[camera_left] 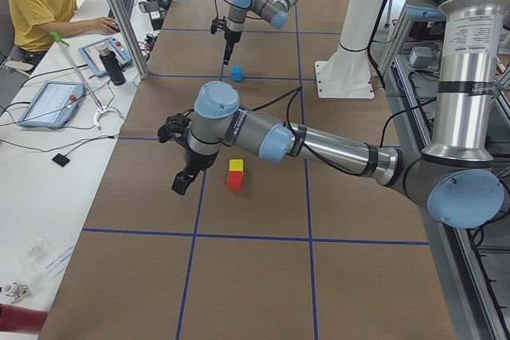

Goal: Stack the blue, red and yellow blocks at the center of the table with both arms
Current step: 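Release the blue cube and raise the right arm while the left arm reaches out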

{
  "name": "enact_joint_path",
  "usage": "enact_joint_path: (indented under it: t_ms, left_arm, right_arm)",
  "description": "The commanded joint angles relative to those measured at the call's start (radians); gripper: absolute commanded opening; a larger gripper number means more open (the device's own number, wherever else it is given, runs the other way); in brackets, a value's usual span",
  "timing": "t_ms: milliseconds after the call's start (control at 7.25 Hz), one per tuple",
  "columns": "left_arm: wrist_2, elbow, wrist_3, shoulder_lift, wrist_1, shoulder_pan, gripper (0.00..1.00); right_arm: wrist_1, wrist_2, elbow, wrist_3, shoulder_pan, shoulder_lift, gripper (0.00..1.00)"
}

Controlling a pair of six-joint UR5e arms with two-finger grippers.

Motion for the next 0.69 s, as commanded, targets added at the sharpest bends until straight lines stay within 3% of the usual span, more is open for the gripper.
enact_joint_path:
  t_ms: [0, 276, 552]
  left_arm:
    - [0.001, 0.000, -0.024, -0.006, -0.058, 0.117, 1.00]
    - [0.001, 0.000, -0.240, -0.009, -0.103, 0.273, 1.00]
    - [0.012, 0.072, -0.437, 0.002, -0.237, 0.378, 1.00]
  right_arm:
    - [-0.008, 0.188, 0.071, -0.238, 0.211, -0.104, 1.00]
    - [-0.008, 0.320, 0.168, -0.516, 0.377, -0.281, 1.00]
    - [0.001, 0.373, 0.187, -0.707, 0.467, -0.381, 1.00]
